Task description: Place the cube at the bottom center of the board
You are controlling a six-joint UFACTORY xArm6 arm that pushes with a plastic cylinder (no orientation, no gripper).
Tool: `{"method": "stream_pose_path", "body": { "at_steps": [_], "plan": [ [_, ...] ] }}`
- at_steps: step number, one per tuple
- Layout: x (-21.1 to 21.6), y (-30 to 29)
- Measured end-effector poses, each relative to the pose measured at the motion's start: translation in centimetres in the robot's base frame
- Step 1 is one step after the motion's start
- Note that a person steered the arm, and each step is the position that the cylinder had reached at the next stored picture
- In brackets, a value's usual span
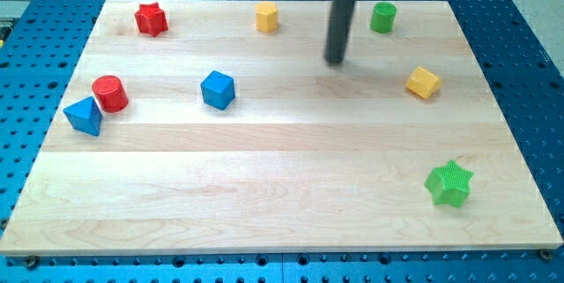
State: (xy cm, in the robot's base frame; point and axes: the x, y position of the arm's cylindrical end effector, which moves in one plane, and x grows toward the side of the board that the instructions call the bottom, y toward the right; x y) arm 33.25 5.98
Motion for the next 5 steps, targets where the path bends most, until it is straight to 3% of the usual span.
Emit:
{"method": "stream_pose_path", "body": {
  "at_steps": [2,3,5],
  "plan": [
    [1.4,-5.6],
    [6.2,-8.6],
    [3.0,-13.5]
  ]
}}
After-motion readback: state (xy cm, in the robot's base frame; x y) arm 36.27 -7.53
